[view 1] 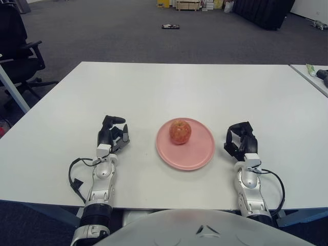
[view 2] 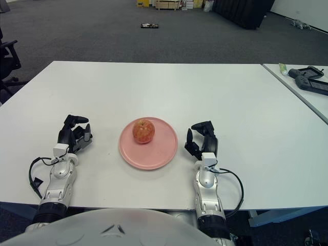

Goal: Put the apple into the plate.

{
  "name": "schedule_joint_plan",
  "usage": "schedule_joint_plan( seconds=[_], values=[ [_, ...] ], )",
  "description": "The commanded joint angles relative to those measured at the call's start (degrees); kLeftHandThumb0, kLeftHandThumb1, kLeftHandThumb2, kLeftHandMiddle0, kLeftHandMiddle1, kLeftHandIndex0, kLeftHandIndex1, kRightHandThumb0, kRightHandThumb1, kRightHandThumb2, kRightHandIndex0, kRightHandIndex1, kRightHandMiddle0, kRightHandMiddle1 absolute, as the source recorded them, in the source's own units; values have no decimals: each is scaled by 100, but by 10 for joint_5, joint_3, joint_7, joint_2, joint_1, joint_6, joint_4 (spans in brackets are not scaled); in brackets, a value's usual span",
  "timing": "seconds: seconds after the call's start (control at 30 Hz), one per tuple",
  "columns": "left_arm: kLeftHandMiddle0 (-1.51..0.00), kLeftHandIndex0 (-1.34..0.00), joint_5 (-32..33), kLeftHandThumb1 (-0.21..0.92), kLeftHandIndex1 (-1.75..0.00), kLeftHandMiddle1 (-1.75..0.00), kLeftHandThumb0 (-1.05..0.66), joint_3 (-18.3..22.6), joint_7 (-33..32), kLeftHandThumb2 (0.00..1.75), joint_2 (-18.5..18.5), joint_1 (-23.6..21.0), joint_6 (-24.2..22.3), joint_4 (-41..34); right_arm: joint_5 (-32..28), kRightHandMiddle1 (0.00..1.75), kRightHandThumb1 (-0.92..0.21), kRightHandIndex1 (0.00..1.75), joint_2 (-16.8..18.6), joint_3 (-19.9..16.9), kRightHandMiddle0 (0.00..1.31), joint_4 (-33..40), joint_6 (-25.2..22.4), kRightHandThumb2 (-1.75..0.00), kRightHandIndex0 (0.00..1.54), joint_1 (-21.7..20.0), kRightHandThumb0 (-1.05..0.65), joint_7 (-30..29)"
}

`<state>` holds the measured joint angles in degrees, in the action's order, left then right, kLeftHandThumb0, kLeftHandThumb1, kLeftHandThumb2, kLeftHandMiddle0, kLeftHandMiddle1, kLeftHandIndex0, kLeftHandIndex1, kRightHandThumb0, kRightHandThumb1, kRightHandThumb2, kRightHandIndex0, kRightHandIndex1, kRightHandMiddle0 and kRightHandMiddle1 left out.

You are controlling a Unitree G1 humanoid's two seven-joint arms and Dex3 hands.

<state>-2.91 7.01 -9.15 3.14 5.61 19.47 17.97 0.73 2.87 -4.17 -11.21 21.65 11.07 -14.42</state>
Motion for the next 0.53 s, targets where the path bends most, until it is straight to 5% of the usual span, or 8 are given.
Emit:
schedule_joint_plan(
  seconds=[0.0,0.5],
  values=[
    [-83,-37,0,64,-175,-175,-39,-3,7,92,-2,14,-17,9,-32,175,-66,124,10,-8,35,20,-23,-89,59,6,-38,17],
    [-81,-37,3,64,-175,-175,-39,-4,6,91,-5,13,-18,7,-32,175,-71,124,10,-15,32,57,-72,-82,57,21,-38,42]
  ],
)
